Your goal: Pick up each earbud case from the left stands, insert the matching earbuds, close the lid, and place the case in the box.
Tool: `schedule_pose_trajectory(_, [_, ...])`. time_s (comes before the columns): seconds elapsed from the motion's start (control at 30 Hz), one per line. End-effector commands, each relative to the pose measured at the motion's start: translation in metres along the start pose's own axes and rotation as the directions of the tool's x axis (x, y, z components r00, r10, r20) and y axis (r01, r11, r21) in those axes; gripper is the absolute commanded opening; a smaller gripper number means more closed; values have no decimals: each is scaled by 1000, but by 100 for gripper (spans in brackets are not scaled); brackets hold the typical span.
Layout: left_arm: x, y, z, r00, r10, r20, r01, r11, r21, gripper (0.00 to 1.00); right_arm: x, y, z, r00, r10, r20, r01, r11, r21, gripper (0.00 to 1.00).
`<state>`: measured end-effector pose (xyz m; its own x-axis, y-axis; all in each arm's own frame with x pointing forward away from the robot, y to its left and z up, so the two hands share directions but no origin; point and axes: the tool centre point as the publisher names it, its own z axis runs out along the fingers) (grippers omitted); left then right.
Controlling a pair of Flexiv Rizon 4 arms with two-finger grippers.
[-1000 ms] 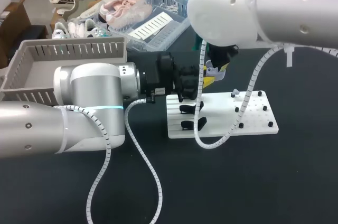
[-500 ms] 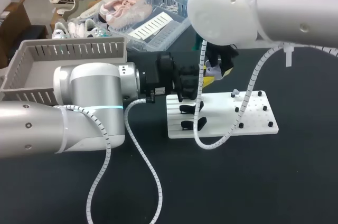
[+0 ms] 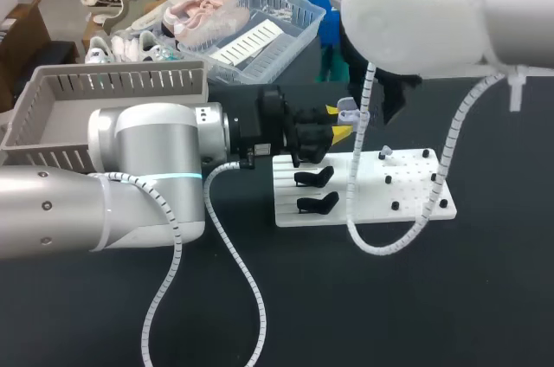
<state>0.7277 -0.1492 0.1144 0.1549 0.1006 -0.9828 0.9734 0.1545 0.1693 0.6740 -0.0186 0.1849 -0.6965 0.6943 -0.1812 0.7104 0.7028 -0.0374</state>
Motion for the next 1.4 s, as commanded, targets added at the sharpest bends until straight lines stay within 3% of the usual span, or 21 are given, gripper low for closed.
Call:
schedule_pose_trajectory(0.03, [0,-1,0,1000,2,1,-2,1000,-6,0,8,-56,3,974,-222,51,228,952,-206,49])
schedule_pose_trajectory(0.07, [0,-1,0,1000,2,1,-2,1000,-6,0,6,-63,7,966,-252,64,259,946,-195,55])
schedule_pose_trajectory(0.13, [0,-1,0,1000,2,1,-2,1000,-6,0,6,-71,12,960,-271,76,280,948,-155,91])
schedule_pose_trajectory(0.17, [0,-1,0,1000,2,1,-2,1000,-6,0,6,-74,14,963,-259,74,267,954,-137,100])
schedule_pose_trajectory(0.57, [0,-1,0,1000,2,1,-2,1000,-6,0,6,-74,14,963,-259,74,267,954,-137,100])
schedule_pose_trajectory(0.63, [0,-1,0,1000,2,1,-2,1000,-6,0,6,-76,24,948,-302,98,313,939,-144,100])
schedule_pose_trajectory(0.7, [0,-1,0,1000,2,1,-2,1000,-6,0,5,-77,30,915,-376,149,396,906,-150,100])
schedule_pose_trajectory(0.8, [0,-1,0,1000,2,1,-2,1000,-6,0,-3,-80,44,859,-486,159,510,832,-216,100])
schedule_pose_trajectory(0.87, [0,-1,0,1000,2,1,-2,1000,-6,0,-8,-80,52,794,-575,197,607,753,-253,100])
schedule_pose_trajectory(0.9, [0,-1,0,1000,2,1,-2,1000,-6,0,-11,-80,56,782,-588,208,623,735,-266,100])
schedule_pose_trajectory(1.0, [0,-1,0,1000,2,1,-2,1000,-6,0,-20,-79,67,692,-677,249,721,632,-286,100])
schedule_pose_trajectory(1.03, [0,-1,0,1000,2,1,-2,1000,-6,0,-21,-78,70,626,-726,285,778,555,-293,100])
schedule_pose_trajectory(1.1, [0,-1,0,1000,2,1,-2,1000,-6,0,-26,-75,78,593,-755,281,801,516,-305,100])
schedule_pose_trajectory(1.13, [0,-1,0,1000,2,1,-2,1000,-6,0,-28,-72,82,556,-780,287,825,476,-306,100])
schedule_pose_trajectory(1.27, [0,-1,0,1000,2,1,-2,1000,-6,0,-31,-62,91,473,-834,285,868,384,-316,100])
schedule_pose_trajectory(1.33, [0,-1,0,1000,2,1,-2,1000,-6,0,-32,-57,94,442,-850,288,885,360,-296,100])
schedule_pose_trajectory(1.4, [0,-1,0,1000,2,1,-2,1000,-6,0,-34,-54,96,436,-853,286,888,357,-289,100])
